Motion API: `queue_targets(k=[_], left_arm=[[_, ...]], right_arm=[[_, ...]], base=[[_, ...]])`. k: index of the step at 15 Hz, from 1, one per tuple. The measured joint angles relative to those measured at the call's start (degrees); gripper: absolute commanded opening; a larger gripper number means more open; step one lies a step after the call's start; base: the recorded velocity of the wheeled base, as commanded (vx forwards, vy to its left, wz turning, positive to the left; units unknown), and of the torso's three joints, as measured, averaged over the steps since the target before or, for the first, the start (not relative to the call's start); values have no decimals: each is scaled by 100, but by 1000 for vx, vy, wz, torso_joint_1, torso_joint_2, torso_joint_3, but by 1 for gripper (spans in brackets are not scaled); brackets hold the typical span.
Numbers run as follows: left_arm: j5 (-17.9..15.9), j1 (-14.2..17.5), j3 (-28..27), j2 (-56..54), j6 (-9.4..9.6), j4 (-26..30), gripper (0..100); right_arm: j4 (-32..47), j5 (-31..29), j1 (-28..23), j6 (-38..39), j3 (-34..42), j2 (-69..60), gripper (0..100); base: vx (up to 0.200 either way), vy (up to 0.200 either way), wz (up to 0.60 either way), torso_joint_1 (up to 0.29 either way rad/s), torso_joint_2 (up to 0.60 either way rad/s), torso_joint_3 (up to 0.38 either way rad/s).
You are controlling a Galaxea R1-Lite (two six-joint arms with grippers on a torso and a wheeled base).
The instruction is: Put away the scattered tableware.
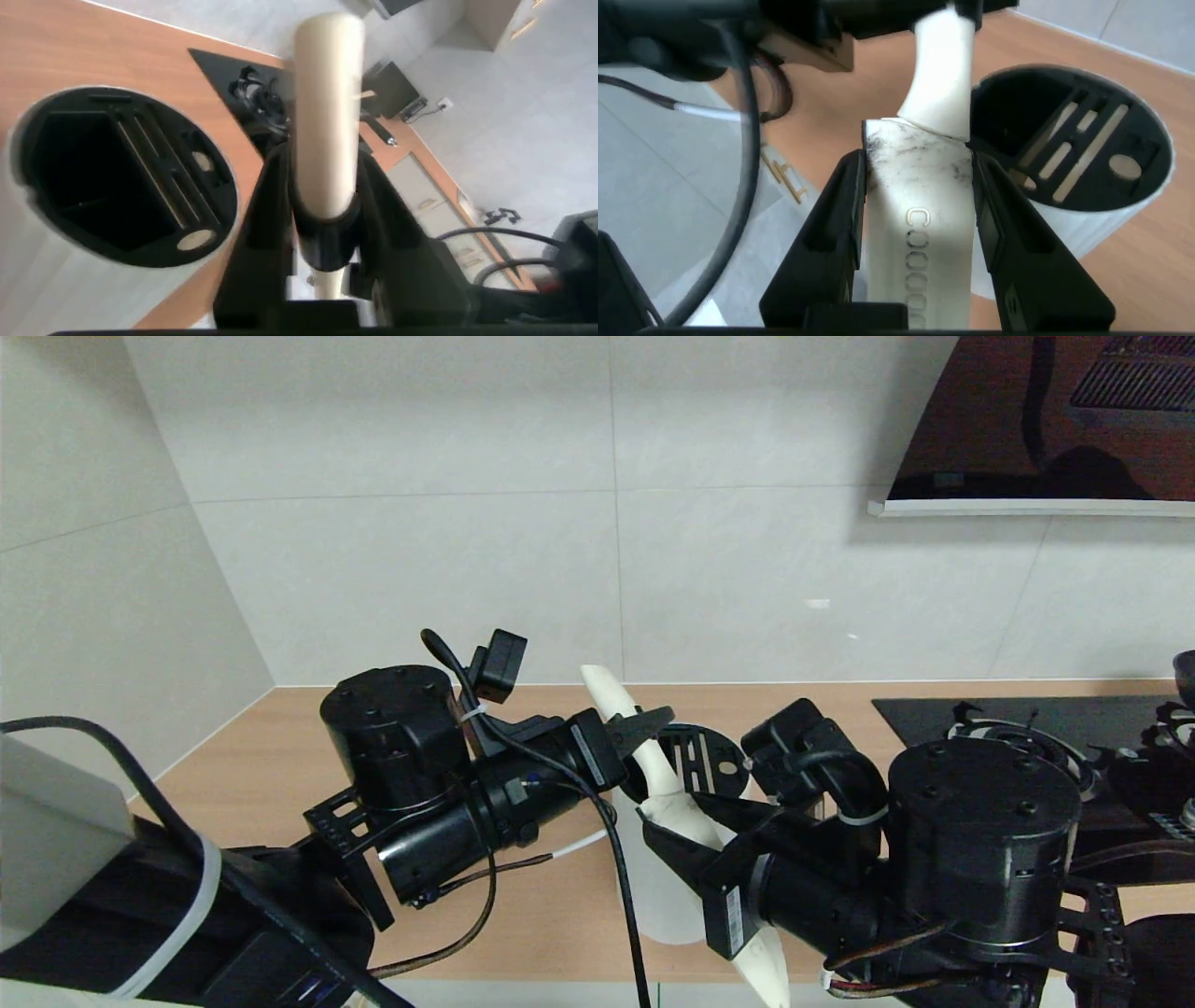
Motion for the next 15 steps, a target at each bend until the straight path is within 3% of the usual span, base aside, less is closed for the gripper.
queue_targets(k=[7, 8, 15], left_arm=[[5, -41, -2, -68, 16, -11, 0], [5, -46, -4, -88, 13, -11, 0], [137, -48, -66, -236, 49, 20, 0]], right_arm=[[-22, -20, -17, 9, -22, -9, 0], [-26, -30, -17, 9, -22, -9, 100], [-26, -68, -28, 12, -28, -74, 100]], base=[[0, 0, 0, 0, 0, 0], [0, 0, 0, 0, 0, 0], [0, 0, 0, 0, 0, 0]])
